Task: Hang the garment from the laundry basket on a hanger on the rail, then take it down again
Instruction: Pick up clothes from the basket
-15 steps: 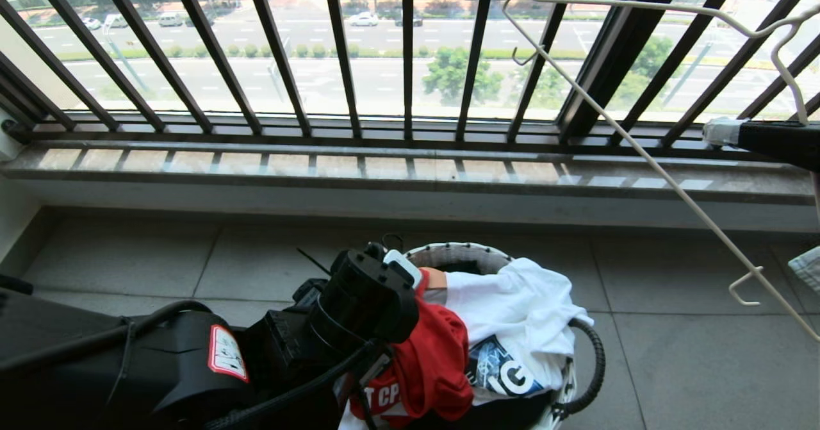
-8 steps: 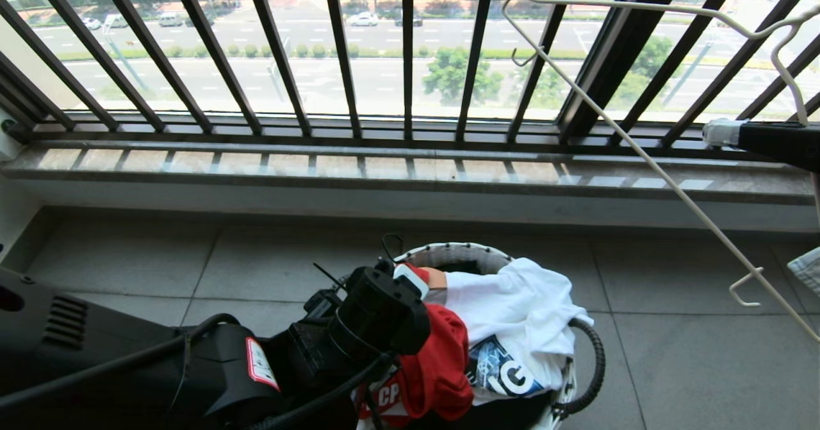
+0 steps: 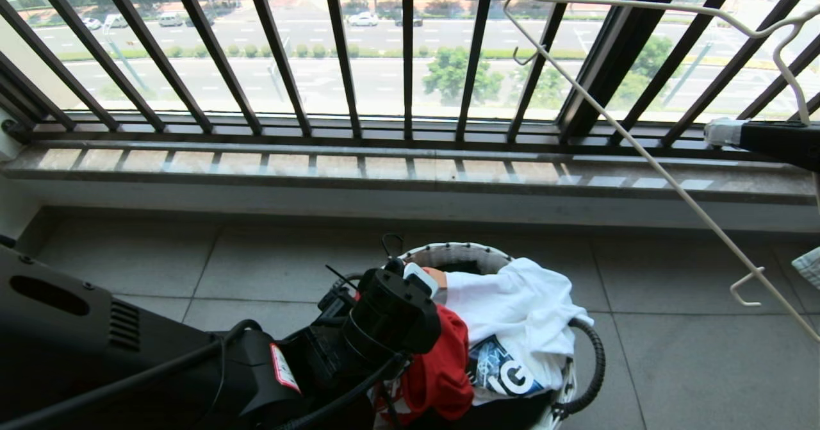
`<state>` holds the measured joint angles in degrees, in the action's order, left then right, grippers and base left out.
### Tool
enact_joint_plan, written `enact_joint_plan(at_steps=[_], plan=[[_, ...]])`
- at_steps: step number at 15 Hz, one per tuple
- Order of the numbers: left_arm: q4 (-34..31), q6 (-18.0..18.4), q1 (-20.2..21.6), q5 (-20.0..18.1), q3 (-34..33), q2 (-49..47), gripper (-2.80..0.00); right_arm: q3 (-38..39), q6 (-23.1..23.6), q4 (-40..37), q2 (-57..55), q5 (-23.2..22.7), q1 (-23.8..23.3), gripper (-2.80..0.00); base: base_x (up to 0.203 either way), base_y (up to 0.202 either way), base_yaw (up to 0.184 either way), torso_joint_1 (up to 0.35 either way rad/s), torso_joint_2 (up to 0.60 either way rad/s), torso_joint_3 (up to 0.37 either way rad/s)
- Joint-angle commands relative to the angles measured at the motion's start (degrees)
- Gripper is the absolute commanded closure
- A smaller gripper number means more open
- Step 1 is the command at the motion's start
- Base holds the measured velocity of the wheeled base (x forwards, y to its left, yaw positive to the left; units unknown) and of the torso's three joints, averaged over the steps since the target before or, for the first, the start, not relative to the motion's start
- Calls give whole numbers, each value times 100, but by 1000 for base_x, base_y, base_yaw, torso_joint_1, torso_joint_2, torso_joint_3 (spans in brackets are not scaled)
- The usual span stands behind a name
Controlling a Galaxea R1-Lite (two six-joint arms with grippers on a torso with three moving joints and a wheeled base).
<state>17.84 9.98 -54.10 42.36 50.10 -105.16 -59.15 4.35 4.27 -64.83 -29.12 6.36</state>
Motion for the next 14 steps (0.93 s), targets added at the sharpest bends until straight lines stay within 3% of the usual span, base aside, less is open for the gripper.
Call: enact_joint_plan(at_steps=[1, 6, 14], plan=[[-19, 31, 45, 30, -39, -25, -280, 0, 4, 4, 5, -23, 5, 0, 0, 0, 0, 0, 0, 0], [-8, 233, 187, 58, -576, 353, -280, 17, 4, 4, 14, -23, 5, 0, 0, 0, 0, 0, 0, 0], [44, 312, 523, 97, -510, 444, -280, 17, 4, 4, 14, -23, 5, 0, 0, 0, 0, 0, 0, 0]])
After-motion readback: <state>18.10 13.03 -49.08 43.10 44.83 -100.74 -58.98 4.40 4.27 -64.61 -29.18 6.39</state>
